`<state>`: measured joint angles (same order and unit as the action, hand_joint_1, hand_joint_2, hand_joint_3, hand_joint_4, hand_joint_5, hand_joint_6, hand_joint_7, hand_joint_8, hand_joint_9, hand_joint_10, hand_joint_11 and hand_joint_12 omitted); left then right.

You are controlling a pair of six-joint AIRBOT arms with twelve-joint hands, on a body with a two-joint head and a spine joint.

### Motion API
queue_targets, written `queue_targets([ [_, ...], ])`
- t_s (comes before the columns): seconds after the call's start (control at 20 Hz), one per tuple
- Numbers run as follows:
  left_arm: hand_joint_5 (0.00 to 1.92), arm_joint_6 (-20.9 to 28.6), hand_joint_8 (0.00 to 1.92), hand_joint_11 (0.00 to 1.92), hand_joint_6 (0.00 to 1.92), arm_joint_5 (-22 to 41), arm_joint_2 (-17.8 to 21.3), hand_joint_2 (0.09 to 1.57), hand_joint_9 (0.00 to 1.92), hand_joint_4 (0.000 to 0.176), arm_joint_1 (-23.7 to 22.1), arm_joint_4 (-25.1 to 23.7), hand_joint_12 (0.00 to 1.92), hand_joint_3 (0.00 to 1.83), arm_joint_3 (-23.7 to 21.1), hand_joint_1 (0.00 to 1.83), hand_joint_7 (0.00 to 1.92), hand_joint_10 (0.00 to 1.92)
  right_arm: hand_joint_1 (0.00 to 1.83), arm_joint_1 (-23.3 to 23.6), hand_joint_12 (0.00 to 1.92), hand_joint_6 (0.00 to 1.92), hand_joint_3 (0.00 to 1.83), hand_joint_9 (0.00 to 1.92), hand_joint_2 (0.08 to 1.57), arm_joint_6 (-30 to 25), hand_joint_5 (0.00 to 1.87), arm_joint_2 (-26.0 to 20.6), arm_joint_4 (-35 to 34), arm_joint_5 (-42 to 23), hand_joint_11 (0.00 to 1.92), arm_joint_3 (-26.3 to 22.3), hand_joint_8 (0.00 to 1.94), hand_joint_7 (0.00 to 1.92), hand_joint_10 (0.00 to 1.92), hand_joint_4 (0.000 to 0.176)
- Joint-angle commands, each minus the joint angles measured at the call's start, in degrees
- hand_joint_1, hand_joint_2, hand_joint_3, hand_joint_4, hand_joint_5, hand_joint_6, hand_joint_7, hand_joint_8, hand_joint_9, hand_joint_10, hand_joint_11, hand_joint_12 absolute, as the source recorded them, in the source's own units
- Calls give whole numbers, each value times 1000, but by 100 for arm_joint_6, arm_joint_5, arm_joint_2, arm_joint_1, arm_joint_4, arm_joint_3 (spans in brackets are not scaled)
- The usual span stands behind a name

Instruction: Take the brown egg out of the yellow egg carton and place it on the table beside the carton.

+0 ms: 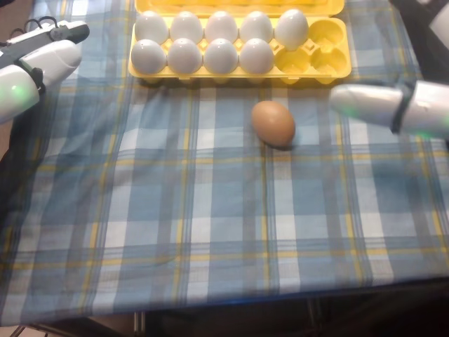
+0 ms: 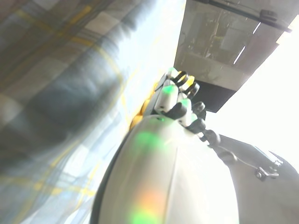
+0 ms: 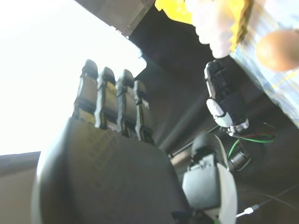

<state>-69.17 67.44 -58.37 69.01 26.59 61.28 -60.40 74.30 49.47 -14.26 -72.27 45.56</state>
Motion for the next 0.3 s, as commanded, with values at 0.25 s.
queue_targets([
  [0.25,416,29,3,0,2,776,41,1286,5,0,24,2,0,2,-33,45,220,1,0,-364,0,0,0,0,841,199,0,-47,-318,-1064,0,-163,0,0,0,0],
])
